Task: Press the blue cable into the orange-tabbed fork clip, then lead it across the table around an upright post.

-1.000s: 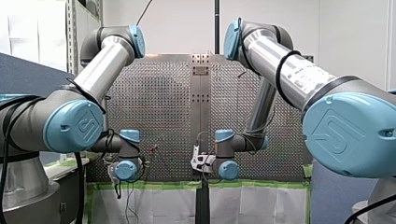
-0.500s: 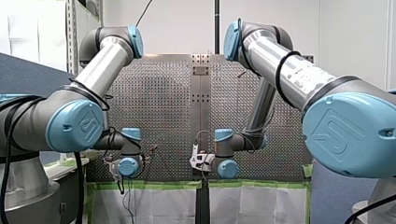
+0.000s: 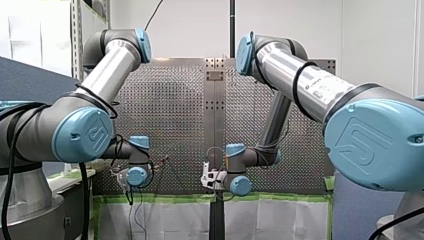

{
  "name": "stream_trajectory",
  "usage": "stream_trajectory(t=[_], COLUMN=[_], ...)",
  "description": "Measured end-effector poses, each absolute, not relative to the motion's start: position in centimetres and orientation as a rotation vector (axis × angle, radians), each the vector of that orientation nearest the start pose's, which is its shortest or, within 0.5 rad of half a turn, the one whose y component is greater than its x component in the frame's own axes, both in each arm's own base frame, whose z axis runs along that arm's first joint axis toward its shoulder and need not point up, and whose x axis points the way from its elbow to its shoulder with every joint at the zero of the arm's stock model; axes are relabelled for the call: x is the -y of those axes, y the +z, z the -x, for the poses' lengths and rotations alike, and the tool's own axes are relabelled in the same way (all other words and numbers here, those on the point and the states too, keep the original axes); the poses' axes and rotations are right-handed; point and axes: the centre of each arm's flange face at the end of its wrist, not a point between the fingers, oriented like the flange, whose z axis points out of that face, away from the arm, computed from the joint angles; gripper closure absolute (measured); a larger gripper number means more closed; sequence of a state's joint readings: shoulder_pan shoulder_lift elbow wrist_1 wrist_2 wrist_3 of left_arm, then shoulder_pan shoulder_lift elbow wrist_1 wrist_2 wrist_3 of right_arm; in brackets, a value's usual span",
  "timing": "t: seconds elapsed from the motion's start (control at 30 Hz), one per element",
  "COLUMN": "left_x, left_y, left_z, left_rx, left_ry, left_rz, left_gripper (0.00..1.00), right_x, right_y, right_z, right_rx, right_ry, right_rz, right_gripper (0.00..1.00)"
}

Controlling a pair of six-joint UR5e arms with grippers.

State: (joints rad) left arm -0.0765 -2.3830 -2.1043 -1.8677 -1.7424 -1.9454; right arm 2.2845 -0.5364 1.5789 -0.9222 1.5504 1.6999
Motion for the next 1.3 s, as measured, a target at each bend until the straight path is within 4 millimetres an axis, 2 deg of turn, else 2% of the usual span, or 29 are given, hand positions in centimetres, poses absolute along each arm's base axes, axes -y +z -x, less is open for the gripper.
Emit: stream_trajectory(t=[0.4,1.1,1.3], left_x=[15.0,14.4,13.8], left_y=[-3.0,-2.0,-1.7], left_z=[-49.1,-52.5,-53.5], left_rx=[-1.586,-1.571,-1.574], left_ry=[-0.219,-0.243,-0.234], left_rz=[0.386,0.411,0.419], left_gripper=[1.0,1.0,1.0], right_x=[41.1,44.2,46.2], right_y=[-6.6,-5.0,-4.1], right_z=[-53.1,-53.5,-53.4], right_rx=[-1.273,-1.304,-1.328], right_ry=[-2.327,-2.378,-2.389], right_rz=[2.474,2.439,2.433], right_gripper=[1.0,1.0,1.0])
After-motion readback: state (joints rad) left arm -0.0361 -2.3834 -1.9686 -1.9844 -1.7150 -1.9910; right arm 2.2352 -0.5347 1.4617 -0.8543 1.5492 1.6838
